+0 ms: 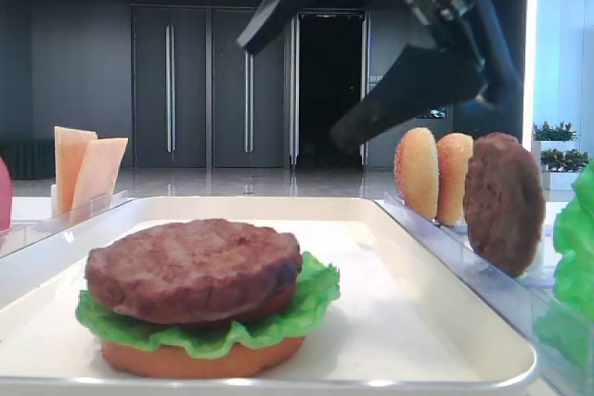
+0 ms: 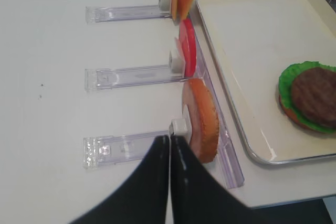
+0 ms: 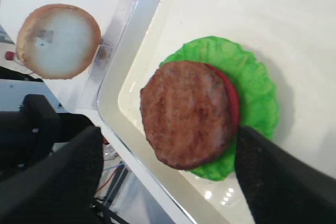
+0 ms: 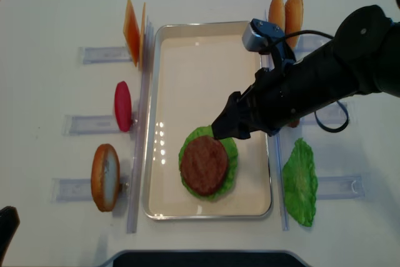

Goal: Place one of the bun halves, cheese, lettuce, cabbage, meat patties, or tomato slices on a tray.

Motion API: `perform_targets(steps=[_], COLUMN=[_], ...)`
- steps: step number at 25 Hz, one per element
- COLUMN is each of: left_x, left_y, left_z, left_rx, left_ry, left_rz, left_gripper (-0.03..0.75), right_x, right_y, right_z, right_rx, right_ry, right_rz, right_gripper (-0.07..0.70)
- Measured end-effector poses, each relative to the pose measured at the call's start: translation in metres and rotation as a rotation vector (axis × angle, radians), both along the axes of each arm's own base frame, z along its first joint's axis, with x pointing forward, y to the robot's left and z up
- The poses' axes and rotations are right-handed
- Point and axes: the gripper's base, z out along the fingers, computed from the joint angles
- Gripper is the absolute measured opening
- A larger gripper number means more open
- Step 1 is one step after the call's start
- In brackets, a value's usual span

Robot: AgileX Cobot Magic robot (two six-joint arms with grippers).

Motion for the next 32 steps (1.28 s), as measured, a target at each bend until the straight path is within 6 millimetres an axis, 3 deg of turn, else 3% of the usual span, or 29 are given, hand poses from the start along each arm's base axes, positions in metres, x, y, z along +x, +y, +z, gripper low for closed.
perform_targets(steps=[9, 15, 24, 27, 32], left_x=[0.0, 0.0, 0.0, 0.0, 0.0], left_y=[0.0, 0.0, 0.0, 0.0, 0.0], left_z=[0.0, 0.0, 0.0, 0.0, 0.0], left_rx=[0.0, 0.0, 0.0, 0.0, 0.0], left_ry=[0.0, 0.0, 0.0, 0.0, 0.0], left_rz=[0.0, 0.0, 0.0, 0.0, 0.0], left_gripper=[0.0, 0.0, 0.0, 0.0, 0.0], right_x=[-0.01, -0.015, -0.031, -0.04, -0.055], right_y=[-0.058, -0.116, -0.203, -0.214, -0.213], right_z=[0.044, 0.064, 0.077, 0.079, 0.08], right_rx=[-0.217, -0.4, -0.574, -0.636, -0.651], right_ry=[-0.152, -0.223, -0.124, -0.102, -0.054], right_rz=[-0.14, -0.288, -0.619, -0.645, -0.659], right_gripper=[0.527, 0.527, 0.527, 0.527, 0.527])
